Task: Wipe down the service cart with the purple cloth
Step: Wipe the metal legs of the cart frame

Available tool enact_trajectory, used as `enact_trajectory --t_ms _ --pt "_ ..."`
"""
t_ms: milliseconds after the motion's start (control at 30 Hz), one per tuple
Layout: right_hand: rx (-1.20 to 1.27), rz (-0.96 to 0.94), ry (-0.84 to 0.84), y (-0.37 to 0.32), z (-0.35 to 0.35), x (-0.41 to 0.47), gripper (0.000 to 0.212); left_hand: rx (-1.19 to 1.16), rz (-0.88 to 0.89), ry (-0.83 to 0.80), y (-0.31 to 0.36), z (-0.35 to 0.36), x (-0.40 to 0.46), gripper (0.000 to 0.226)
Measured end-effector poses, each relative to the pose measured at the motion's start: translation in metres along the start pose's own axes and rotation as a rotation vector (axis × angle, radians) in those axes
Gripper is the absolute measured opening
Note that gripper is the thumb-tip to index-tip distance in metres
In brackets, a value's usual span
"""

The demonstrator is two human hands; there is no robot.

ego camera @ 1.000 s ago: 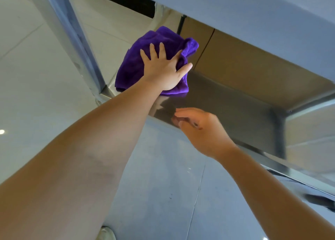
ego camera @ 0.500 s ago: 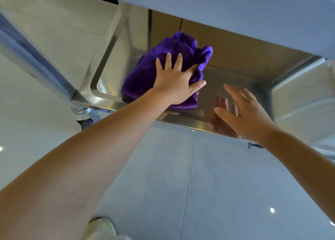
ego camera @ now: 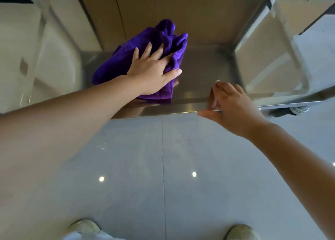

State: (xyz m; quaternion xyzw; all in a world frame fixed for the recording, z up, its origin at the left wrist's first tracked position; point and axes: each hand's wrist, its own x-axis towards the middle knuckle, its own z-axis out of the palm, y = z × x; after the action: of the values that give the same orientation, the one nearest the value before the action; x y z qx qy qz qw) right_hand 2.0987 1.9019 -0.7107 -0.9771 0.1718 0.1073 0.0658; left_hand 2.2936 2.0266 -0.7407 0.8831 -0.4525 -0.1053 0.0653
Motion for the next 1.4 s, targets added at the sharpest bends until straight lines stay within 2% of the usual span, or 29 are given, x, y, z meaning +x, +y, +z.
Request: enact_trajectory --t_ms 100,167,200,267,333,433,533,600,667,767,900,967,1033,1133,1400 --pt "0.114 -0.021 -0.01 0.013 -0.003 0.001 0.094 0.01 0.019 -0.019 0.029 0.004 0.012 0.06" --pt "0.256 -0.03 0.071 0.024 0.002 -0.004 0.076 0.017 0.05 -0.029 0.052 0.009 0.019 0.06" --pt "0.375 -0.021 0.131 0.03 0.006 -0.005 0.063 0.017 0.065 -0.035 0.063 0.011 0.022 0.06" --pt "0.777 0.101 0.237 0.044 0.012 -0.007 0.04 0.023 0.081 -0.045 0.082 0.016 0.028 0.06" --pt "1.05 0.265 0.373 0.061 0.017 -0.008 0.033 0.031 0.079 -0.046 0.096 0.02 0.034 0.061" --pt "0.961 0.366 0.531 0.082 0.02 -0.01 0.032 -0.004 0.176 -0.031 0.11 0.021 0.038 0.063" --pt "0.85 0.326 0.599 0.086 0.022 -0.013 0.034 -0.316 0.383 0.003 0.112 0.012 0.031 0.067" --pt "0.736 0.235 0.626 0.079 0.019 -0.008 0.035 -0.44 0.379 0.121 0.096 0.004 0.025 0.067" --pt "0.624 0.132 0.613 0.069 0.012 0.008 0.039 -0.319 0.31 0.198 0.073 0.0 0.024 0.064" --pt "0.441 0.0 0.463 0.042 -0.001 0.042 0.046 -0.076 0.155 0.132 0.047 0.007 0.016 0.056" --pt "0.075 0.034 0.041 0.011 0.001 0.074 0.069 -0.15 -0.02 0.186 0.038 0.018 -0.005 0.064" --pt "-0.045 0.053 -0.034 0.007 0.004 0.079 0.083 -0.192 -0.062 0.184 0.035 0.021 -0.009 0.07" --pt "-0.068 0.069 -0.02 0.011 0.005 0.08 0.09 -0.186 -0.043 0.19 0.035 0.021 -0.009 0.077" --pt "-0.04 0.152 0.037 0.03 0.003 0.085 0.089 -0.16 -0.028 0.202 0.035 0.021 -0.009 0.078" --pt "0.021 0.395 0.099 0.112 0.002 0.063 0.088 -0.035 -0.049 0.15 0.034 0.023 -0.007 0.055"
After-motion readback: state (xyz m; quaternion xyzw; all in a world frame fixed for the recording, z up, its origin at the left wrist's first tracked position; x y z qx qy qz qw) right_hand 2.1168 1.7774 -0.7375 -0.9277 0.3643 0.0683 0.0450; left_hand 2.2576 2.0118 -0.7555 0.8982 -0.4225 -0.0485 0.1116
